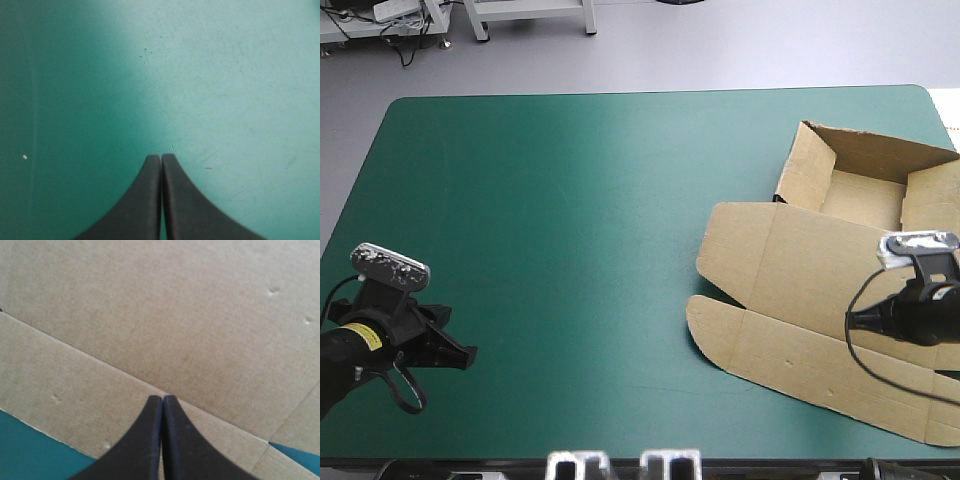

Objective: Fold the box

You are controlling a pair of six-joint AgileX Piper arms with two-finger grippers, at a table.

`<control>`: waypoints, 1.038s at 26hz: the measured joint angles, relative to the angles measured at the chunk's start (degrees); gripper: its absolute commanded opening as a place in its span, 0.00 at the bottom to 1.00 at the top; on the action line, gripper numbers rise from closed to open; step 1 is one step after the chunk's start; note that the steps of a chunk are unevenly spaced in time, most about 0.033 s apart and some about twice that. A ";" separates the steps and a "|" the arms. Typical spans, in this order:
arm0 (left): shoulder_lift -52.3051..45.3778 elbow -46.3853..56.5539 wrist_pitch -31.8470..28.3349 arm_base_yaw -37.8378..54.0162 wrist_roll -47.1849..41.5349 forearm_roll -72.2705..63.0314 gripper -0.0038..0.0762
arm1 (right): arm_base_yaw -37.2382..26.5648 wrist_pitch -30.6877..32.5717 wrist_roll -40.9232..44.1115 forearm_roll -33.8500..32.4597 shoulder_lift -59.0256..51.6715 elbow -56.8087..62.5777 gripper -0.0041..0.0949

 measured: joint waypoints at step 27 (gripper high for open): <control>-20.53 24.82 -10.90 -0.24 3.59 -7.21 0.03 | 0.00 -4.24 -2.40 2.57 -27.80 8.89 0.02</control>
